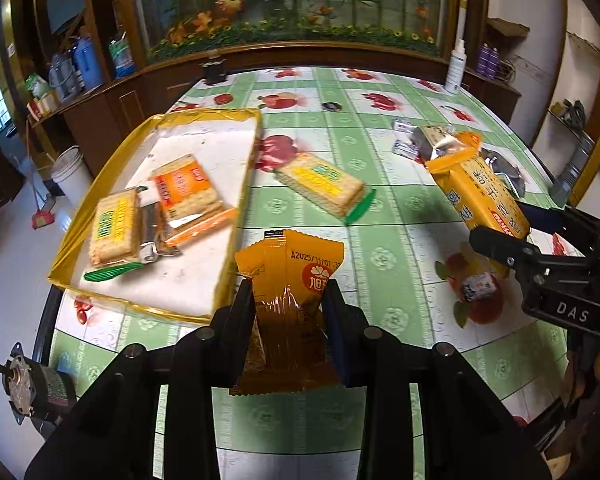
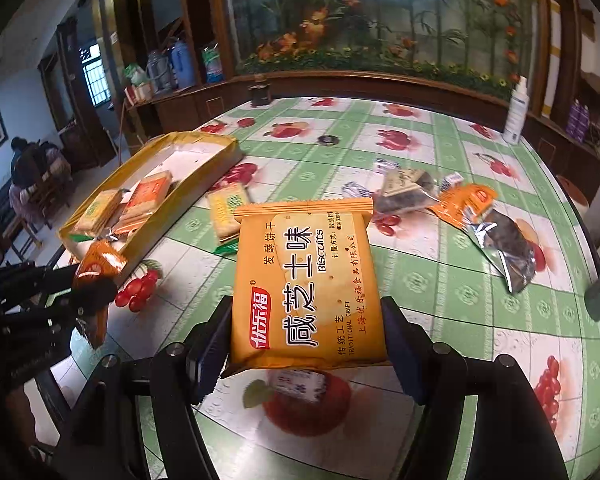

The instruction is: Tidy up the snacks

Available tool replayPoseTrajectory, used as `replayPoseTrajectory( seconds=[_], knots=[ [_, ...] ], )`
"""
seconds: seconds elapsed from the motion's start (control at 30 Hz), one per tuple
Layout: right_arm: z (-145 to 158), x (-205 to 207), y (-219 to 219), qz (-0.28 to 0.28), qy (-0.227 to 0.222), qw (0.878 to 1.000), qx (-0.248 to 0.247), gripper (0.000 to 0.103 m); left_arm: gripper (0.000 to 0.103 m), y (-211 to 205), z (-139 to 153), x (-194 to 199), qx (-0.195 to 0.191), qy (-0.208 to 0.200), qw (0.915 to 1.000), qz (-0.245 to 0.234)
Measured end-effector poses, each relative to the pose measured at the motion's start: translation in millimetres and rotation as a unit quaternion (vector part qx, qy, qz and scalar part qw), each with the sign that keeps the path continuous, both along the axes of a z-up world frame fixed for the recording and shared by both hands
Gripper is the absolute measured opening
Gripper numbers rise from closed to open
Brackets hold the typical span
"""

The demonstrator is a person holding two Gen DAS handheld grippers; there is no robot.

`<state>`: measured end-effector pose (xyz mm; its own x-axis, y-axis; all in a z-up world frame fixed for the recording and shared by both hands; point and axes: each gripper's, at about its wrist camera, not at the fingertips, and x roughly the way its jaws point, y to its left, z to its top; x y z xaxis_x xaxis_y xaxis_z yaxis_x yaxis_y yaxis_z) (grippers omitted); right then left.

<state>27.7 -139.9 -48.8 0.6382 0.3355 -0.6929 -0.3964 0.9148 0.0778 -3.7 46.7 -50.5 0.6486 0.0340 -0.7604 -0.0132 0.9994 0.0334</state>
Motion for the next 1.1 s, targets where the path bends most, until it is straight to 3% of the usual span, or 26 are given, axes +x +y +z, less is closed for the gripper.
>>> replayPoseTrajectory(
  seconds=[0.53, 0.77, 1.1],
  knots=[
    [0.5, 7.1, 54.3, 0.057, 0.006, 0.998, -0.01, 0.072, 0.031, 55.1, -4.0, 6.2, -0.009, -0.005, 0.9984, 0.056],
    [7.1, 30.0, 92.9, 0.099, 0.018, 0.995, 0.023, 0.071, 0.031, 84.1, -1.2, 18.7, -0.012, -0.009, 0.9964, 0.084],
    [14.6, 110.1, 177.6, 0.139, 0.053, 0.984, 0.101, 0.071, 0.031, 106.3, -5.5, 59.3, -0.035, -0.005, 0.9942, 0.102]
  ],
)
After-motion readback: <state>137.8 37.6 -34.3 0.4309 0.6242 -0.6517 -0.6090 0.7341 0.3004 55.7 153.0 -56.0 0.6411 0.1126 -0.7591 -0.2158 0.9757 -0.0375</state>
